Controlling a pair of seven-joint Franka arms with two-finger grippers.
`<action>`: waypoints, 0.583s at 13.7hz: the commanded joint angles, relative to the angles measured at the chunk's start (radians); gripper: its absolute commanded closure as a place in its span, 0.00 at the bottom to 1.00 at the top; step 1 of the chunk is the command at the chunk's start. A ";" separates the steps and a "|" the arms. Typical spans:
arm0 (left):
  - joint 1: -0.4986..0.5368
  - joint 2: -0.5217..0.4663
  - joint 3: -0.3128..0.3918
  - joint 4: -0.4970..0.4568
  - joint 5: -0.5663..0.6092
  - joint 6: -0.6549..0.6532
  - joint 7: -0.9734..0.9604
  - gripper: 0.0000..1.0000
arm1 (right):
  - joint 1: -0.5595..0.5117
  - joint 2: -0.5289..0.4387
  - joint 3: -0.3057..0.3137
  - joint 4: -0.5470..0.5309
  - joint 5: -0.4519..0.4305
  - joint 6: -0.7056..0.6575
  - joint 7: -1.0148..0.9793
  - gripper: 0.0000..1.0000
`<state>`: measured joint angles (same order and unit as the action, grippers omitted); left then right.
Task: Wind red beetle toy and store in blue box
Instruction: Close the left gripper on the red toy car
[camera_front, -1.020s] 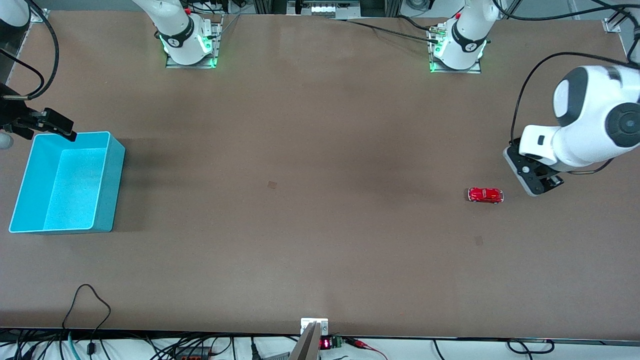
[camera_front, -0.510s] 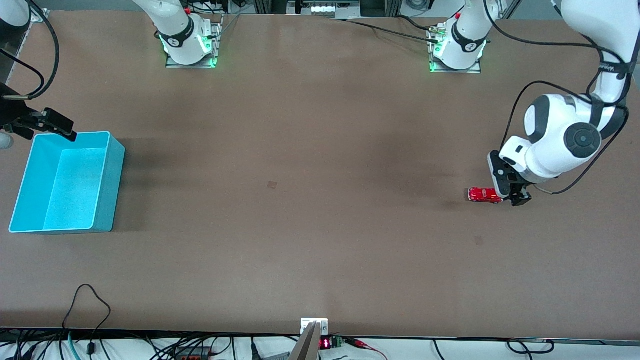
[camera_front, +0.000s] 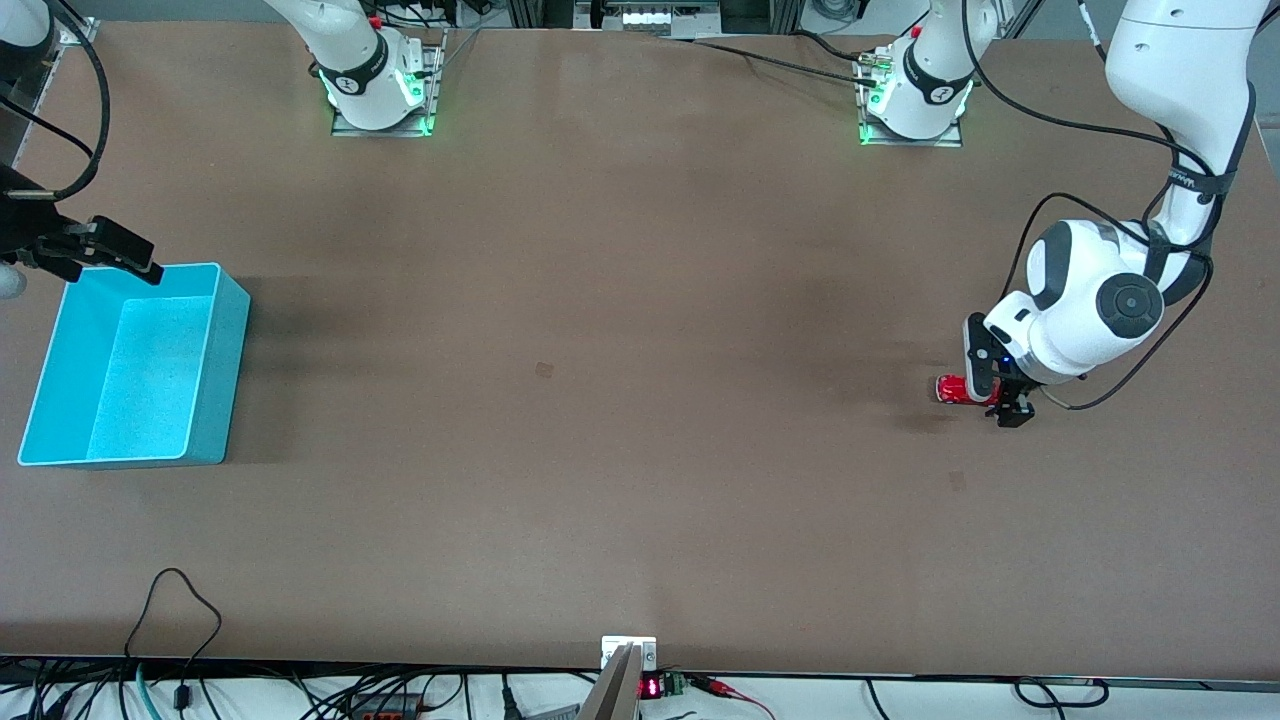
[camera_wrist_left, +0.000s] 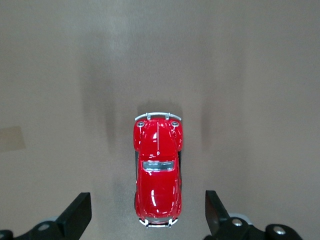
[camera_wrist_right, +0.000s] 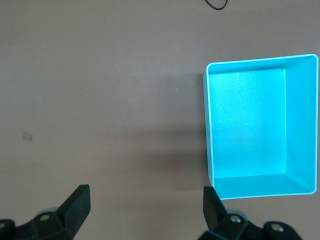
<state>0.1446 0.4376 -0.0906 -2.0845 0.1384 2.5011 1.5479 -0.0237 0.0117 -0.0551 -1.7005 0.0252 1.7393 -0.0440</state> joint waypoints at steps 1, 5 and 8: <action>0.012 0.015 -0.005 0.006 0.020 0.015 0.024 0.00 | 0.001 -0.009 0.000 0.001 0.004 -0.012 -0.002 0.00; 0.012 0.030 -0.006 0.003 0.021 0.016 0.024 0.14 | 0.007 -0.022 0.009 -0.013 -0.068 -0.033 0.009 0.00; 0.012 0.036 -0.006 0.001 0.021 0.030 0.026 0.41 | 0.004 -0.030 0.007 -0.016 -0.067 -0.055 0.010 0.00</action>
<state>0.1491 0.4684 -0.0914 -2.0846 0.1389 2.5124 1.5590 -0.0220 0.0053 -0.0496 -1.7012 -0.0254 1.7063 -0.0440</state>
